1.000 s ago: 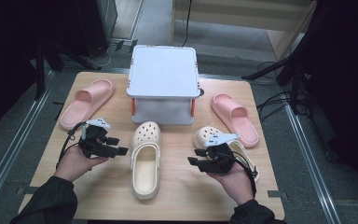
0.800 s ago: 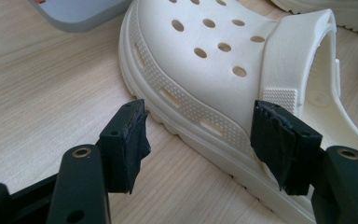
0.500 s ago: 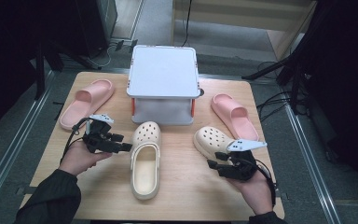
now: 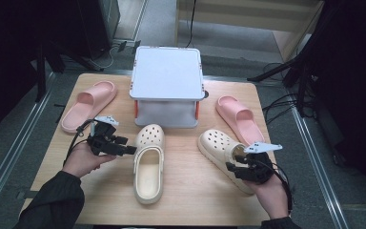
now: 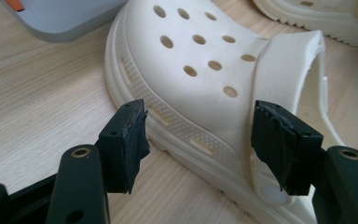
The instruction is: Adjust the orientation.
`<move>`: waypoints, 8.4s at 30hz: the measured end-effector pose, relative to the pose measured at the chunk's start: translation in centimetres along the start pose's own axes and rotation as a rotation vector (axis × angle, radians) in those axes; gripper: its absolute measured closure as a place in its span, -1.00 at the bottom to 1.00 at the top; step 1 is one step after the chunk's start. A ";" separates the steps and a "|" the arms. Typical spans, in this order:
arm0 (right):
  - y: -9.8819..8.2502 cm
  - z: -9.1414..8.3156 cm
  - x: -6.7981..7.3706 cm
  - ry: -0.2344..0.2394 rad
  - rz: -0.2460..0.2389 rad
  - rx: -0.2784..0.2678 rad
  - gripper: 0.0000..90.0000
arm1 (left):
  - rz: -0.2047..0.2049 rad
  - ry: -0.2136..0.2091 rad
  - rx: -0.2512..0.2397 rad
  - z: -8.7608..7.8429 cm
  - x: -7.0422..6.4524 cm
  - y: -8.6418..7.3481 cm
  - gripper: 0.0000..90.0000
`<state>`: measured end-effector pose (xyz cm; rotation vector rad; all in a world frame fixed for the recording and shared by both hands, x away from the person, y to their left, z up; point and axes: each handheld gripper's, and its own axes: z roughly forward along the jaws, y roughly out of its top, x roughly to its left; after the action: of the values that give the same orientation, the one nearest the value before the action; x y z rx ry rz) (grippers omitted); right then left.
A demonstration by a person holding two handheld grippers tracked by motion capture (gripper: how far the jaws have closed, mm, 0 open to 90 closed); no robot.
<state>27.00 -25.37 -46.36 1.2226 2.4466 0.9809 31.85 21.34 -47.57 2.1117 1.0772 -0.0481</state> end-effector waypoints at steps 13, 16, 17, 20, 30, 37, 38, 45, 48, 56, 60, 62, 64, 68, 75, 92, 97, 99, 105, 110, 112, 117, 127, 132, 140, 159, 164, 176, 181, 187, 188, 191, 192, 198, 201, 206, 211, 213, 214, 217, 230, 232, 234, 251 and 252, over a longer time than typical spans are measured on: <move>1.1 4.0 -0.6 0.054 0.013 0.096 0.72 | 0.018 0.010 -0.005 -0.2 -0.2 -0.3 -0.22; 1.6 4.1 -0.2 0.057 0.043 0.088 0.72 | 0.020 0.013 -0.007 -0.3 -0.2 -0.5 -0.22; 1.9 4.0 -0.1 0.055 0.053 0.073 0.72 | 0.018 0.013 -0.010 -0.4 -0.2 -0.5 -0.22; 2.7 3.8 0.3 0.066 0.078 0.040 0.72 | 0.020 0.020 -0.015 -0.7 -0.2 -0.8 -0.22; 5.4 5.4 3.9 0.087 0.057 0.039 0.72 | 0.033 0.039 -0.023 -1.3 -0.9 -1.5 -0.22; 6.8 7.1 5.9 0.101 0.017 0.046 0.71 | 0.037 0.044 -0.027 -1.5 -1.3 -2.0 -0.22; 6.9 7.2 6.1 0.097 0.011 0.047 0.71 | 0.038 0.047 -0.031 -1.5 -1.4 -2.1 -0.22; 7.5 8.5 6.7 0.072 0.005 0.058 0.71 | 0.057 0.040 -0.041 -1.5 -2.0 -2.4 -0.21; 7.7 8.8 6.8 0.059 0.001 0.058 0.71 | 0.056 0.044 -0.034 -1.5 -2.2 -2.6 -0.21; 8.1 9.6 7.8 0.065 -0.011 0.069 0.69 | 0.044 0.052 -0.028 -1.7 -2.1 -3.2 -0.21; 8.1 9.9 8.3 0.079 -0.024 0.066 0.64 | 0.037 0.056 -0.029 -1.6 -2.1 -3.3 -0.21; 8.1 10.1 8.5 0.085 -0.035 0.073 0.60 | 0.037 0.054 -0.024 -1.5 -2.0 -3.3 -0.21; 8.1 10.1 8.6 0.087 -0.044 0.065 0.57 | 0.035 0.054 -0.024 -1.4 -2.0 -3.3 -0.21; 8.1 9.4 8.0 0.119 -0.034 0.036 0.48 | 0.031 0.060 -0.030 -1.6 -1.9 -3.3 -0.21; 7.8 7.1 6.7 0.177 -0.031 0.006 0.50 | 0.016 0.069 -0.040 -1.7 -1.1 -3.1 -0.21; 6.1 5.0 0.5 0.058 0.031 -0.054 0.83 | -0.026 0.072 0.003 -0.1 1.0 -1.8 0.69; 5.7 6.7 -0.6 0.027 0.000 -0.018 0.77 | -0.025 0.079 0.068 1.3 1.3 -1.5 0.74; 5.7 7.5 -0.8 0.029 0.003 0.002 0.76 | -0.015 0.074 0.083 1.7 1.3 -1.4 0.74; 5.7 8.7 -0.9 0.023 0.008 0.038 0.75 | -0.017 0.075 0.109 2.6 1.4 -1.2 0.72; 5.5 8.8 -0.8 0.045 0.025 0.052 0.77 | -0.021 0.080 0.129 2.9 1.3 -1.2 0.74; 5.5 8.8 -0.6 0.052 0.017 0.051 0.77 | -0.030 0.073 0.135 2.9 1.3 -1.3 0.74; 5.5 8.9 0.0 0.075 -0.003 0.065 0.77 | -0.022 0.074 0.148 3.0 1.2 -1.4 0.78; 5.4 9.4 1.9 0.100 -0.057 0.097 0.71 | -0.003 0.045 0.148 3.4 0.4 -1.4 0.79; 5.3 9.5 2.0 0.107 -0.053 0.095 0.71 | 0.012 0.032 0.157 3.5 0.0 -1.4 0.79; 5.1 9.5 1.9 0.124 -0.029 0.088 0.71 | 0.036 0.008 0.160 3.6 -0.1 -1.4 0.71; 4.9 4.1 5.9 0.153 -0.001 -0.126 0.34 | 0.028 0.040 0.014 0.7 0.8 1.7 0.35; 4.4 3.2 7.6 0.178 0.008 -0.164 0.31 | 0.022 0.033 0.014 0.4 0.4 2.3 0.51; 4.3 4.3 9.8 0.211 -0.041 -0.108 0.06 | 0.045 0.037 -0.021 -1.0 -0.3 5.0 0.57; 4.5 5.1 10.2 0.218 -0.044 -0.098 0.00 | 0.046 0.048 -0.044 -2.1 -0.4 6.3 0.64; 4.7 6.1 10.7 0.219 -0.046 -0.077 -0.05 | 0.076 0.059 -0.067 -3.4 -1.0 8.4 0.72; 4.7 6.3 10.8 0.220 -0.042 -0.078 -0.06 | 0.086 0.059 -0.075 -3.8 -1.2 9.0 0.72; 4.8 6.7 11.0 0.214 -0.032 -0.075 -0.12 | 0.098 0.080 -0.086 -4.6 -1.5 10.2 0.73; 4.8 6.8 11.0 0.216 -0.033 -0.076 -0.12 | 0.097 0.088 -0.093 -4.9 -1.6 10.7 0.73; 5.0 7.6 11.4 0.201 -0.001 -0.077 -0.23 | 0.089 0.105 -0.113 -5.2 -1.7 13.4 0.73; 5.1 8.0 11.5 0.204 0.024 -0.076 -0.23 | 0.108 0.121 -0.109 -4.9 -1.7 14.1 0.73; 5.5 9.1 11.8 0.175 0.044 -0.062 -0.24 | 0.093 0.122 -0.114 -4.2 -0.4 14.9 0.74; 5.7 10.4 12.4 0.147 0.069 -0.034 -0.25 | 0.087 0.134 -0.095 -3.4 0.7 15.3 0.79; 5.9 10.9 12.6 0.134 0.076 -0.032 -0.25 | 0.086 0.149 -0.091 -3.1 1.2 15.5 0.80; 6.0 11.1 12.7 0.137 0.090 -0.026 -0.24 | 0.081 0.152 -0.086 -3.0 1.5 15.5 0.80; 6.4 11.9 13.0 0.108 0.080 -0.001 -0.20 | 0.074 0.159 -0.088 -2.6 1.8 15.4 0.81; 7.3 12.6 12.5 0.092 0.075 0.027 0.17 | 0.072 0.173 -0.113 -2.6 2.2 14.9 0.94; 7.2 12.3 12.5 0.070 0.066 0.024 0.30 | 0.076 0.183 -0.115 -2.5 2.0 14.9 0.94; 7.3 12.2 12.4 0.067 0.062 0.026 0.36 | 0.084 0.184 -0.114 -2.5 2.0 14.9 0.94; 11.0 9.3 10.5 0.078 -0.009 -0.030 0.45 | 0.062 0.172 -0.132 -2.5 2.2 14.6 0.95; 11.4 9.2 10.5 0.073 -0.009 -0.030 0.45 | 0.065 0.170 -0.128 -2.6 2.2 14.6 0.96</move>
<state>31.92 -8.12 -44.88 1.1846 2.4811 1.0739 42.91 19.18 -37.64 2.0616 1.0789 0.2300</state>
